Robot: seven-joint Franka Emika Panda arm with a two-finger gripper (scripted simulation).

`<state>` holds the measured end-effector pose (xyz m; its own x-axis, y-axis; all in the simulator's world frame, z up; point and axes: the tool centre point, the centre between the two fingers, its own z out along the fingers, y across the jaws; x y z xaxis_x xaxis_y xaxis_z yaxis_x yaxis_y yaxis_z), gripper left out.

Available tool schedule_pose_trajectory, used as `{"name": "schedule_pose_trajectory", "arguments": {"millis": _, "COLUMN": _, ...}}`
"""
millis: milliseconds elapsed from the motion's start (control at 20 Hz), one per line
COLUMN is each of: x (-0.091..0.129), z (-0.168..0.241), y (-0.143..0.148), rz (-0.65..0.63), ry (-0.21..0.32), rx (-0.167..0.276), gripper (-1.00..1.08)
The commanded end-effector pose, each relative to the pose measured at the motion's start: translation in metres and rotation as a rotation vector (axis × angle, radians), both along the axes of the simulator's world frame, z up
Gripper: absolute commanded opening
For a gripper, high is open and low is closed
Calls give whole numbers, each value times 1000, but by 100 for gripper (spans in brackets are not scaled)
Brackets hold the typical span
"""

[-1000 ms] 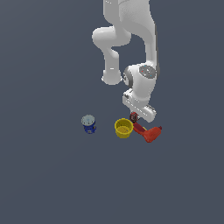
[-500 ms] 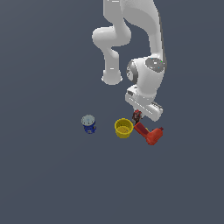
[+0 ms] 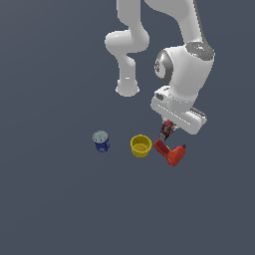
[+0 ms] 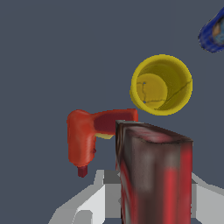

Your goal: Pick up a designated object from a clutter of objects.

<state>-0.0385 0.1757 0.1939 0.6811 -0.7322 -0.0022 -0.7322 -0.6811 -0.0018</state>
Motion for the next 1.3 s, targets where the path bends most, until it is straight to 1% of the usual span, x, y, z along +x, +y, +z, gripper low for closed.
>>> {"name": "schedule_pose_trajectory", "arguments": {"millis": 0, "x": 11, "z": 22, "y": 6, "rz": 0, "ry": 0, "rx": 0, "gripper": -100}}
{"name": "schedule_pose_trajectory", "arguments": {"millis": 600, "x": 59, "z": 111, "y": 33, "rz": -1, "ry": 0, "rx": -1, "gripper": -100}}
{"name": "schedule_pose_trajectory", "arguments": {"millis": 1250, "x": 100, "z": 182, "y": 54, "rz": -2, "ry": 0, "rx": -2, "gripper": -100}}
